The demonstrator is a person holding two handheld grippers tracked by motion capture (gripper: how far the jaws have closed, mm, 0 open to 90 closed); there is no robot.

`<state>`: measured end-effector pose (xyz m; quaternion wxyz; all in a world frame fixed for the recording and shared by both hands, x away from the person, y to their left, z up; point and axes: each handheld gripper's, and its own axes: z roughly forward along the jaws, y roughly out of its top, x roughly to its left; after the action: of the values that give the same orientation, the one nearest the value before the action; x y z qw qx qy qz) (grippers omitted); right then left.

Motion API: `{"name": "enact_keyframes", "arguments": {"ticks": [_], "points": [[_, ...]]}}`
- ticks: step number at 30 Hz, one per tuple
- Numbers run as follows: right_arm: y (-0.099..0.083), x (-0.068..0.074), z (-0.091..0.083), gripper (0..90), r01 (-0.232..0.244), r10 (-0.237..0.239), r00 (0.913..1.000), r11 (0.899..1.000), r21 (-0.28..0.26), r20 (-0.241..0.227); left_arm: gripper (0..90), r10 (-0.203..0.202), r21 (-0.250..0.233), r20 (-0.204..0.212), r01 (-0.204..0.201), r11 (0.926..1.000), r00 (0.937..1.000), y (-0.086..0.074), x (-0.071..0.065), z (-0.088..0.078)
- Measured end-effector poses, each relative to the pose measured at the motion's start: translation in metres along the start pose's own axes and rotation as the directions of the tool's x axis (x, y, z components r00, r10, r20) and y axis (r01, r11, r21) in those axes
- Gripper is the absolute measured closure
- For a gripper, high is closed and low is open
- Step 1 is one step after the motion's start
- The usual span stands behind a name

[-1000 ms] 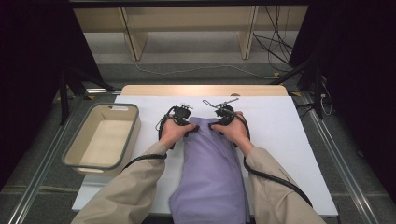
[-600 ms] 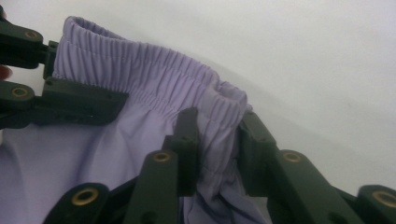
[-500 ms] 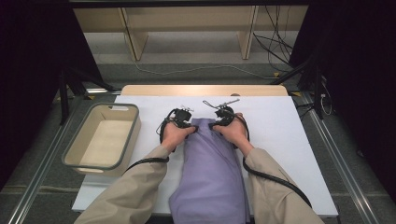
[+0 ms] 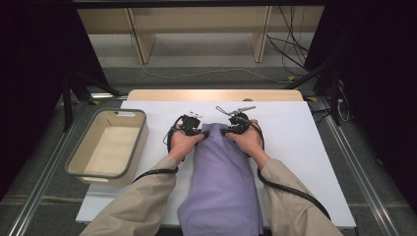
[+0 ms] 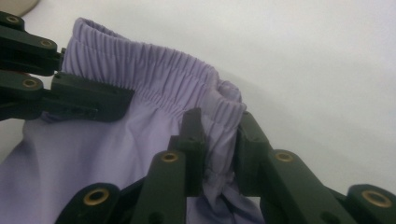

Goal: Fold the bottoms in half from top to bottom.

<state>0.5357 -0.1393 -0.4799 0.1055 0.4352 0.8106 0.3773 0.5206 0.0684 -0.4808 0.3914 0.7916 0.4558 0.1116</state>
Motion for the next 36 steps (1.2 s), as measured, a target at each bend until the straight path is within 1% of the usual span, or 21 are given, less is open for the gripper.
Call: {"name": "enact_keyframes", "arguments": {"ticks": [3,5,9,14,16,18,20,23,25,27,29,31,33,36], "points": [[0.003,0.002,-0.005,76.8,0.012,-0.012,0.9999,1.0,-0.012,0.007,75.5,0.006,-0.015,0.001,-0.006,0.9999,1.0,0.002,-0.001,-0.002],[0.004,0.003,-0.008,76.8,0.023,-0.023,0.9996,0.999,-0.022,0.019,75.4,0.025,-0.026,0.0,-0.025,0.9994,0.9997,0.004,-0.002,-0.004],[0.008,0.004,-0.014,76.9,0.033,-0.032,0.9987,0.999,-0.037,0.039,75.4,0.04,-0.048,-0.002,-0.04,0.998,0.9992,0.009,-0.005,-0.007],[0.011,0.005,-0.021,76.9,0.031,-0.028,0.9984,0.998,-0.059,0.049,75.4,0.069,-0.056,-0.005,-0.069,0.996,0.9976,0.015,-0.007,-0.011],[0.013,0.006,-0.023,76.9,0.038,-0.035,0.9978,0.997,-0.067,0.056,75.4,0.078,-0.057,-0.003,-0.079,0.9953,0.9969,0.018,-0.008,-0.013],[0.015,0.006,-0.026,76.9,0.039,-0.034,0.9976,0.996,-0.076,0.06,75.4,0.073,-0.06,0.002,-0.073,0.9955,0.9973,0.022,-0.008,-0.016],[0.018,0.006,-0.029,76.8,0.032,-0.027,0.9977,0.995,-0.09,0.063,75.4,0.067,-0.075,-0.002,-0.067,0.9949,0.9977,0.026,-0.009,-0.017],[0.021,0.006,-0.033,76.8,0.03,-0.023,0.9973,0.994,-0.102,0.07,75.4,0.074,-0.079,-0.003,-0.074,0.9941,0.9973,0.03,-0.01,-0.02],[0.022,0.006,-0.035,76.9,0.03,-0.022,0.9971,0.993,-0.11,0.073,75.4,0.077,-0.09,-0.005,-0.077,0.993,0.997,0.032,-0.011,-0.021],[0.023,0.006,-0.037,76.8,0.03,-0.021,0.9966,0.992,-0.12,0.08,75.4,0.088,-0.092,-0.009,-0.089,0.9918,0.996,0.034,-0.011,-0.022],[0.024,0.006,-0.039,76.9,0.035,-0.024,0.996,0.991,-0.13,0.087,75.4,0.094,-0.104,-0.014,-0.095,0.99,0.9955,0.036,-0.012,-0.022],[0.026,0.006,-0.04,76.9,0.035,-0.022,0.9954,0.99,-0.139,0.094,75.3,0.089,-0.115,-0.012,-0.09,0.9893,0.996,0.038,-0.012,-0.023],[0.027,0.006,-0.042,76.9,0.03,-0.016,0.9954,0.988,-0.148,0.095,75.2,0.087,-0.124,-0.016,-0.088,0.9884,0.9961,0.039,-0.012,-0.024],[0.03,0.008,-0.043,76.9,0.03,-0.014,0.9946,0.987,-0.159,0.102,75.3,0.1,-0.128,-0.029,-0.103,0.9863,0.9945,0.042,-0.013,-0.026]]}}
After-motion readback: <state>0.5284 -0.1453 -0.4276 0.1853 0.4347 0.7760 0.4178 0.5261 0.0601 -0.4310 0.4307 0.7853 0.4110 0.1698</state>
